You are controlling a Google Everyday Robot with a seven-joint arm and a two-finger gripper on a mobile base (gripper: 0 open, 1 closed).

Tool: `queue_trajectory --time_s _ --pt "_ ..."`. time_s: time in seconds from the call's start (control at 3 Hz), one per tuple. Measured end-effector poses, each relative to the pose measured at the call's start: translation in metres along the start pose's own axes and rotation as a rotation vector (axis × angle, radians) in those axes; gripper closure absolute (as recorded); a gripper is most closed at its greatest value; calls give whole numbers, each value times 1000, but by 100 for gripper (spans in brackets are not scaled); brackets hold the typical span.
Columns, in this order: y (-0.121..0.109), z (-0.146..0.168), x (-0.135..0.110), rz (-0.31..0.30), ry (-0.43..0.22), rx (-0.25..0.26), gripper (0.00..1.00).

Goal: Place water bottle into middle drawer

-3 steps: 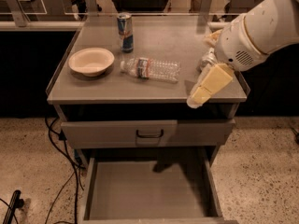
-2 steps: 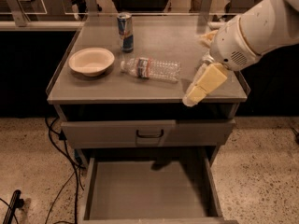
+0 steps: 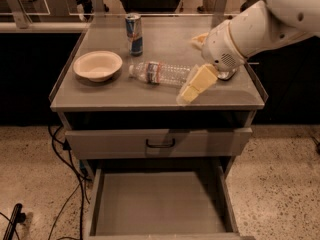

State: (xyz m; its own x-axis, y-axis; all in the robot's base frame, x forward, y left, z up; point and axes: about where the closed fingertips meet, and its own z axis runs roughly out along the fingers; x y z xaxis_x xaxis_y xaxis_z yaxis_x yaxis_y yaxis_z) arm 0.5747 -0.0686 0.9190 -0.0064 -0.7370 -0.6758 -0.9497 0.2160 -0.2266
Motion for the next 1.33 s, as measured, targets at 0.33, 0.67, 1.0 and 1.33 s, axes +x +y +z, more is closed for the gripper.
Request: queue_trajectory --time_s 0.33,0.67,1.0,1.33 --pt "-9 34 -12 -29 -9 -62 0" --pt "-10 64 -16 -62 10 -115 0" --pt "-17 79 -9 -75 47 -124 0" --pt "-32 85 7 -67 87 -104 0"
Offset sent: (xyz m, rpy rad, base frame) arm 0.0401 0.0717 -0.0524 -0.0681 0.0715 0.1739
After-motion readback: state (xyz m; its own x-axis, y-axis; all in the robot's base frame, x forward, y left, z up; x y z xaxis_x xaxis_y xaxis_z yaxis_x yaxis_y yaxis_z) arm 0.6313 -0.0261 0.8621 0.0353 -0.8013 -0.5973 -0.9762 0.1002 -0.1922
